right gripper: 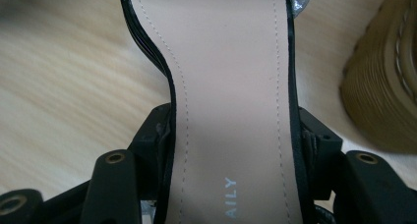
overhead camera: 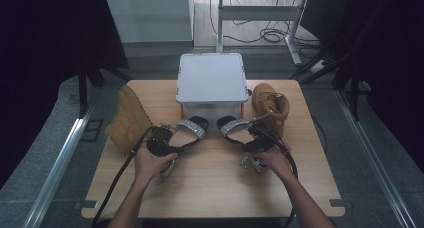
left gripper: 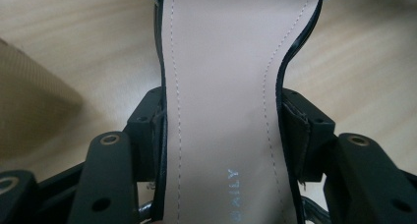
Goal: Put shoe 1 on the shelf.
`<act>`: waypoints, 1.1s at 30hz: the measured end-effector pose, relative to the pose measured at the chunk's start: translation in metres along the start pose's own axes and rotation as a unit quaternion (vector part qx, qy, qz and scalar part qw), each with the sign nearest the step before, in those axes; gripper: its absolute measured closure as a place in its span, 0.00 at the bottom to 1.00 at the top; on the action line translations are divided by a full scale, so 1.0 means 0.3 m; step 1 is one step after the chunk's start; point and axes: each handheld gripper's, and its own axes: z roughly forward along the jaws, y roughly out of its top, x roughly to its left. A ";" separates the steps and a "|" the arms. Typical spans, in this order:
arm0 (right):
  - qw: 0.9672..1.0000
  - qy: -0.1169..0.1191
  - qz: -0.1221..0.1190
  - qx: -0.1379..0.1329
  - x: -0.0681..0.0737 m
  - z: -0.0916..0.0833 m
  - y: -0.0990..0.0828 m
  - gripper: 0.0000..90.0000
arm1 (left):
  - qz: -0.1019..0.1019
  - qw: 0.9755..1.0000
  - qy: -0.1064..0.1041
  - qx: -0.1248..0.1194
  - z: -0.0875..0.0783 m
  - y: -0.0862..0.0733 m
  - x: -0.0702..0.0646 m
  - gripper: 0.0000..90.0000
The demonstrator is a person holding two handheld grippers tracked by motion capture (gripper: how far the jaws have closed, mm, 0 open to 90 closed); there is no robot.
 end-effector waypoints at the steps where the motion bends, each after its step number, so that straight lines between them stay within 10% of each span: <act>1: 1.000 -0.002 0.001 -0.001 0.005 0.003 0.010 0.47 | -0.004 1.000 0.000 -0.003 0.005 0.008 -0.002 0.48; 9: 0.999 -0.017 0.049 -0.018 0.021 0.041 0.092 0.47 | -0.077 0.996 0.007 -0.033 0.065 0.065 0.026 0.48; 19: 0.995 -0.031 0.083 -0.035 0.028 0.090 0.130 0.47 | -0.084 0.995 0.014 -0.048 0.123 0.108 -0.031 0.48; 33: 0.987 -0.062 0.140 -0.054 0.077 0.180 0.195 0.47 | -0.151 0.986 0.026 -0.060 0.208 0.182 -0.018 0.48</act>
